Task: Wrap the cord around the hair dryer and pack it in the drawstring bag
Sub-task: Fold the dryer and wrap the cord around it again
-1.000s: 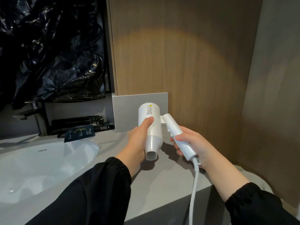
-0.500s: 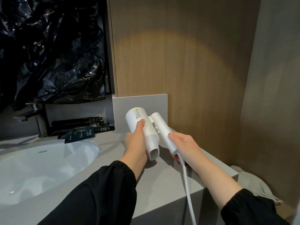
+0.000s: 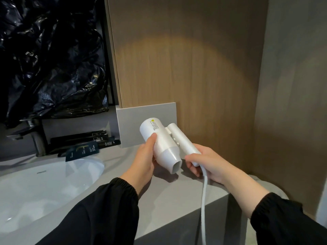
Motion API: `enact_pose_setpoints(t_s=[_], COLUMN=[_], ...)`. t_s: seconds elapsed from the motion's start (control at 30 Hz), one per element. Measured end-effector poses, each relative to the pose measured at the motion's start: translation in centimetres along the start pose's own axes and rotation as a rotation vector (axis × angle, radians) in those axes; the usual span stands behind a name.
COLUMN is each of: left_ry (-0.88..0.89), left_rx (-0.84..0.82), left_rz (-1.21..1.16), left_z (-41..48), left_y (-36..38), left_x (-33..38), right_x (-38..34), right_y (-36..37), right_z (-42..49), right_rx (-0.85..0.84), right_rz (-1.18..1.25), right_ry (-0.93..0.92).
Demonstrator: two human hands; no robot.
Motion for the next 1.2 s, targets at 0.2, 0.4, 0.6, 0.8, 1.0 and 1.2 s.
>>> enact_pose_setpoints(t_s=[0.2, 0.4, 0.6, 0.8, 1.0, 1.2], left_ry=[0.471, 0.930, 1.190, 1.270, 1.178, 1.197], left_rx=[0.006, -0.068, 0.027, -0.016, -0.079, -0.072], left_rz=[0.701, 1.660, 1.937, 1.971, 1.936, 1.950], left_z=[-0.6, -1.7, -1.8, -2.3, -2.7, -2.3], left_y=[-1.1, -0.6, 0.2, 0.8, 0.9, 1.2], left_x=[2.6, 3.5, 3.3, 2.8, 2.8, 2.3], right_x=[0.6, 0.4, 0.2, 0.4, 0.1, 0.0], right_y=[-4.5, -5.7, -5.8, -6.4, -6.2, -6.2], right_z=[-1.4, -1.9, -2.2, -2.2, -2.2, -2.7], right_rx=[-0.010, -0.036, -0.063, -0.112, -0.101, -0.051], right_rz=[0.363, 0.409, 0.377, 0.346, 0.323, 0.365], right_ry=[0.130, 0.172, 0.192, 0.189, 0.213, 0.200])
Point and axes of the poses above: each hand's wrist, its own z-axis towards the middle knuckle, its own y-axis out of the palm, x = y × z, the point moved 2 cm from there along z, towards the middle knuckle, and after that the axes turned 9 degrees about -y, right-handed, at the moved point
